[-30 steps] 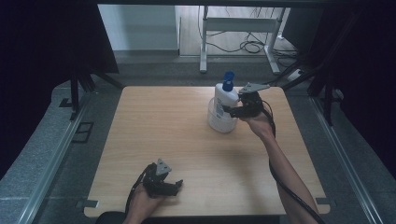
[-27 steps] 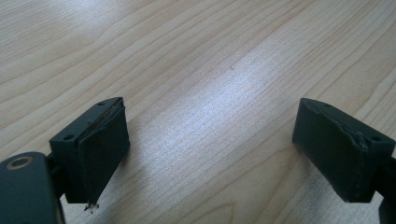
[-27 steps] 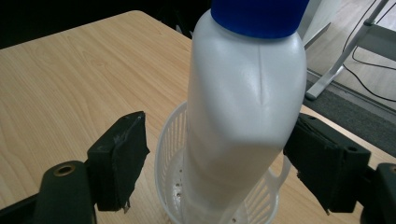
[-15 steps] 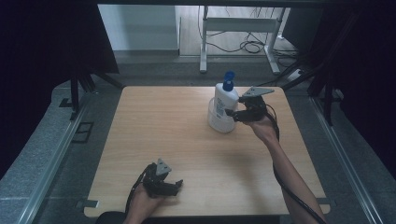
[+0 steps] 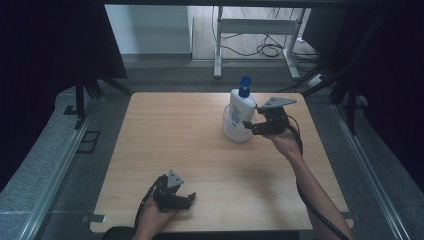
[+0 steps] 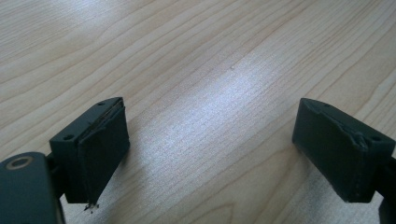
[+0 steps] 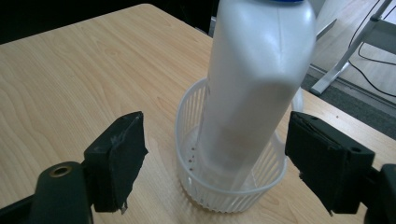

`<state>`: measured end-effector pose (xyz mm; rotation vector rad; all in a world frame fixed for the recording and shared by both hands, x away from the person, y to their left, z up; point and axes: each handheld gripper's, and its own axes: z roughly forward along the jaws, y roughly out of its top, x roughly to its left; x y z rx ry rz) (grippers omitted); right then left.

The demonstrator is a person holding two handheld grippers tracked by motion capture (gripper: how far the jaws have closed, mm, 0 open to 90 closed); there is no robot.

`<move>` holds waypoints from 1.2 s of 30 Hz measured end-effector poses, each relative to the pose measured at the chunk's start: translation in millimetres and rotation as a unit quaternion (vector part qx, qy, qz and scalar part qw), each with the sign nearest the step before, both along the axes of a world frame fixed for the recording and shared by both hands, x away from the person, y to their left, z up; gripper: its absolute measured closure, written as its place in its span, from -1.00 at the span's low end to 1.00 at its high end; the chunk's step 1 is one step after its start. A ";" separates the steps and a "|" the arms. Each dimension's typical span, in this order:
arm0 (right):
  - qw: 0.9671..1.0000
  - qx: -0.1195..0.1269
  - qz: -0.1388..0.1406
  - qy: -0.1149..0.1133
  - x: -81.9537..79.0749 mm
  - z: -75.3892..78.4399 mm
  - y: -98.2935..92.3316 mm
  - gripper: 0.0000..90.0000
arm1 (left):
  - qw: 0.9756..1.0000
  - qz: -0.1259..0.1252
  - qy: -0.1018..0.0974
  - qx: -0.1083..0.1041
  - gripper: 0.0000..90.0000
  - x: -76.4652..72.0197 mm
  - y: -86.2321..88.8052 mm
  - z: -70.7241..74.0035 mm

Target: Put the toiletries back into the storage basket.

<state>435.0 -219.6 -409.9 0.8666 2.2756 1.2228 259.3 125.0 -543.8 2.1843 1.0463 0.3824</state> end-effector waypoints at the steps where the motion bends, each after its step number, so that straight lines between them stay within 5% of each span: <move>1: 1.000 -0.001 0.001 0.001 -0.8 -0.8 0.3 -0.57 | 1.000 0.000 0.000 0.000 -0.78 0.0 0.0 0.0; 23: 1.000 -0.003 0.011 0.012 -15.2 -14.9 -10.3 -0.74 | 1.000 0.002 0.000 0.000 -0.77 -0.3 -0.5 0.0; 36: 1.000 -0.006 0.006 0.011 -30.8 -21.2 -22.1 -1.00 | 1.000 0.004 0.000 -0.001 -0.78 -0.5 -1.0 0.0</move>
